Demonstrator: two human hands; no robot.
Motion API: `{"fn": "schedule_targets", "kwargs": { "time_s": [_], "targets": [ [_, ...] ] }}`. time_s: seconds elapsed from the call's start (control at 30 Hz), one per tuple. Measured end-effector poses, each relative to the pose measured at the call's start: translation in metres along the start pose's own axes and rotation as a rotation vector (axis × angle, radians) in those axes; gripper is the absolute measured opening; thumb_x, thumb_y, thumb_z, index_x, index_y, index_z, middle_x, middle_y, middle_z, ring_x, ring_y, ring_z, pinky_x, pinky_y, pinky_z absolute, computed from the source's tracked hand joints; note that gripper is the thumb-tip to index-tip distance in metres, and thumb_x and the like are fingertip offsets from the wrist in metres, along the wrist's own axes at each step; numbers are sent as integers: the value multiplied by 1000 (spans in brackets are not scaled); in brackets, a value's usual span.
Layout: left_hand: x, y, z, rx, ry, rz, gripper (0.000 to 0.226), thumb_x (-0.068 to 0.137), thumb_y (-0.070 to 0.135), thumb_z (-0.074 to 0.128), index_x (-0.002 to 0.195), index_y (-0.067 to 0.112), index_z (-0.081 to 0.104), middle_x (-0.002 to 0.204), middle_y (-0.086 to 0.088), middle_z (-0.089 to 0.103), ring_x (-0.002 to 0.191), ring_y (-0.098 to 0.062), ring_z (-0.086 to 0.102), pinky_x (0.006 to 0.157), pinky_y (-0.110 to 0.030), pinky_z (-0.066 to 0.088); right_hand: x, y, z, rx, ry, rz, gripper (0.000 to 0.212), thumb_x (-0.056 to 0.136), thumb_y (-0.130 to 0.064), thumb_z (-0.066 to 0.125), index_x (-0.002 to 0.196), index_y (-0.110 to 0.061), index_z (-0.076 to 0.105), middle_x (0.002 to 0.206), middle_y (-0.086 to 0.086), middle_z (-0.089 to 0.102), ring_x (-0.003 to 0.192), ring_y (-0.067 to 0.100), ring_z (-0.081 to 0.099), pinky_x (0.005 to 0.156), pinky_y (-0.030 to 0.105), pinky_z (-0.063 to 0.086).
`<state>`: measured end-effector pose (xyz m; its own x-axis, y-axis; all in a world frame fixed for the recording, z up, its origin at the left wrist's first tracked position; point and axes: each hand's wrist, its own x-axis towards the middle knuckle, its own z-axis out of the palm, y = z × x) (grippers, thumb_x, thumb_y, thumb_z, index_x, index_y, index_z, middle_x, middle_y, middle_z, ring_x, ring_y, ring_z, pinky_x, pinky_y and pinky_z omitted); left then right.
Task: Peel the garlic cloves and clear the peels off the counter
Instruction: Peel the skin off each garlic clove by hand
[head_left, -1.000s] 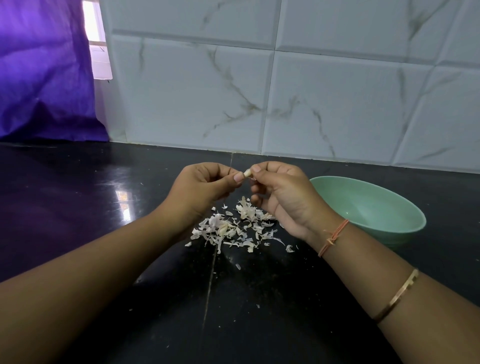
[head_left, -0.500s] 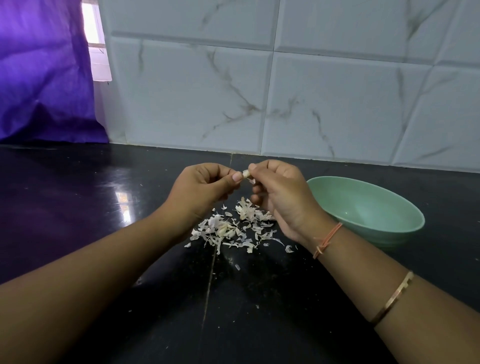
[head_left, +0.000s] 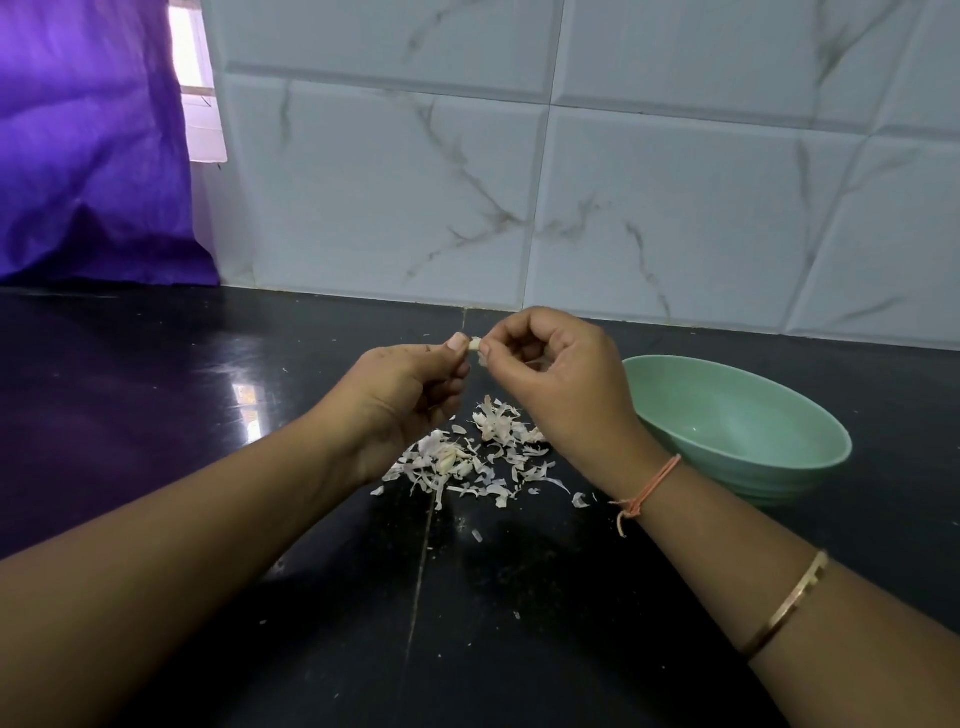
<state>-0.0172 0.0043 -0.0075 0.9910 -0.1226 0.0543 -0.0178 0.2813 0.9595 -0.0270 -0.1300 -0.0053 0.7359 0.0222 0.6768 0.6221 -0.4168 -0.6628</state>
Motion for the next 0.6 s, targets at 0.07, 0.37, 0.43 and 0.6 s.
{"fn": "schedule_targets", "kwargs": {
  "time_s": [0.07,0.37,0.43,0.6],
  "targets": [
    [-1,1,0,-27,-77,35,18,84,19,58,69,8,58,56,3,54,48,-2,49,53,-12,47,1,-4,-2,254,-50,180,16,86,-6,62,71,-11,62,62,0,59,56,9,52,58,23,47],
    [-5,2,-1,-30,-265,119,18,70,23,59,58,15,70,60,4,59,56,-2,53,58,-13,50,3,-8,-4,920,-222,645,19,89,-4,48,73,-6,58,66,5,47,56,8,43,49,18,44],
    [-4,1,-1,-16,-243,131,16,70,24,60,62,14,70,60,4,59,56,-2,53,59,-12,49,3,-7,-5,898,-204,635,18,89,-4,50,73,-6,60,65,3,48,54,7,44,48,18,44],
    [-1,-2,-2,-6,-169,119,12,81,19,57,75,10,62,63,4,58,58,-2,52,59,-14,48,4,-7,-6,834,-159,581,13,89,-4,54,79,-5,62,61,0,52,54,6,48,48,17,45]
  ]
}}
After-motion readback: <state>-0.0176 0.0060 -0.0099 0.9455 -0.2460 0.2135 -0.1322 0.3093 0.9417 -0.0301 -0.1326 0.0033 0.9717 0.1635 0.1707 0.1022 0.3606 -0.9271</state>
